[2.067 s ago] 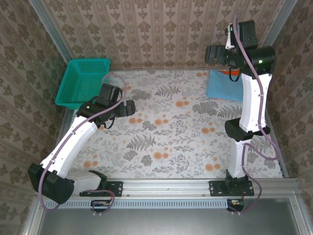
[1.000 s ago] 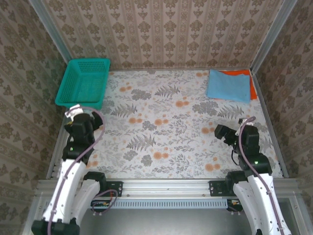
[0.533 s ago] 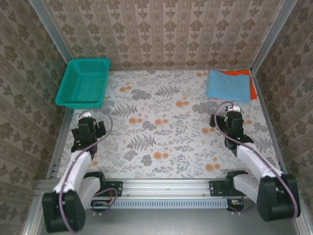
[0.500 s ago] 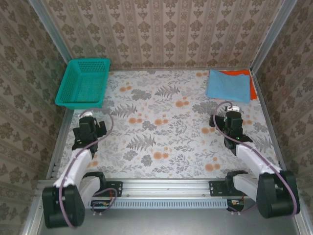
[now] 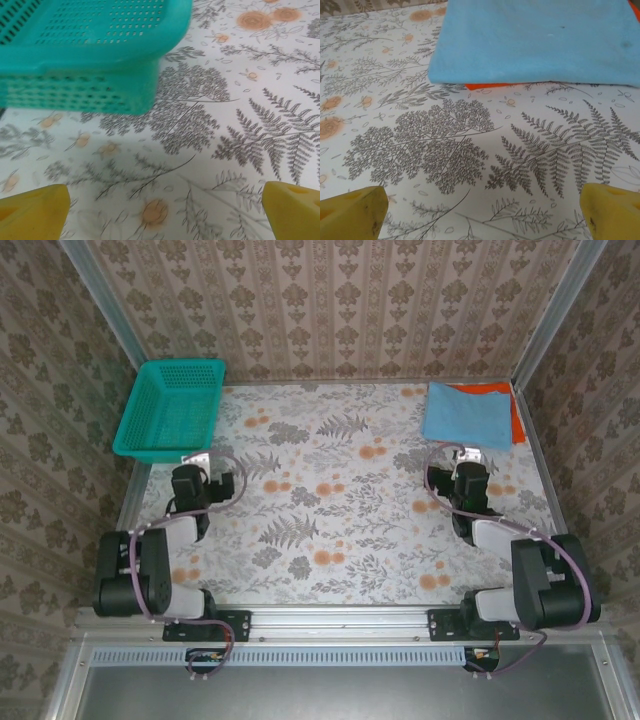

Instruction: Fold and stack the t-shirts

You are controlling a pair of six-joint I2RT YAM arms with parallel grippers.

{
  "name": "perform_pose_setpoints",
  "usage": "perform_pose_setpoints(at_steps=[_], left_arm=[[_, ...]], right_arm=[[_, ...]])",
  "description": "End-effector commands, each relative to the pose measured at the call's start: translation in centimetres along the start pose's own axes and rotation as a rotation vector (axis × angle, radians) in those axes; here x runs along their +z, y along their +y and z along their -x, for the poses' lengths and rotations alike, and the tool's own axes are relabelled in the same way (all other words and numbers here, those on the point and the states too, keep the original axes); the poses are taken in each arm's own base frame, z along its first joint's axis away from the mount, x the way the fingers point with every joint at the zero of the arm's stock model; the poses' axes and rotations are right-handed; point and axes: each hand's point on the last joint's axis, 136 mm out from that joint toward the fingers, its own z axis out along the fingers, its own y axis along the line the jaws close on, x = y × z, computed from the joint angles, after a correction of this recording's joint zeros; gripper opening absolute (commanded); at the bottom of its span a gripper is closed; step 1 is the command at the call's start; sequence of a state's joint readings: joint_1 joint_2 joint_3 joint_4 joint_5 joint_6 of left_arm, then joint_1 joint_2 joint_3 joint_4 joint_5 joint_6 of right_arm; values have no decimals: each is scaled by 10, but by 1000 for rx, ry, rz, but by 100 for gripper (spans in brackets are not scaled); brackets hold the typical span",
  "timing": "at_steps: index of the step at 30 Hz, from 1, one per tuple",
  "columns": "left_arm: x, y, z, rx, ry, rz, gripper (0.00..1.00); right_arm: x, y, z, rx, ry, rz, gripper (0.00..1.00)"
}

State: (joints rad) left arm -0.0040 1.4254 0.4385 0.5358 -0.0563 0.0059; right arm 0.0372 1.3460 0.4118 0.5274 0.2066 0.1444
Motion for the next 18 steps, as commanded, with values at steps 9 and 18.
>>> perform_pose_setpoints(at_steps=[9, 18], left_arm=[[8, -19, 27, 63, -169, -92, 100], [11, -13, 25, 48, -169, -59, 100]], right_arm=[[-4, 13, 17, -47, -263, 124, 100], [21, 4, 17, -38, -162, 20, 99]])
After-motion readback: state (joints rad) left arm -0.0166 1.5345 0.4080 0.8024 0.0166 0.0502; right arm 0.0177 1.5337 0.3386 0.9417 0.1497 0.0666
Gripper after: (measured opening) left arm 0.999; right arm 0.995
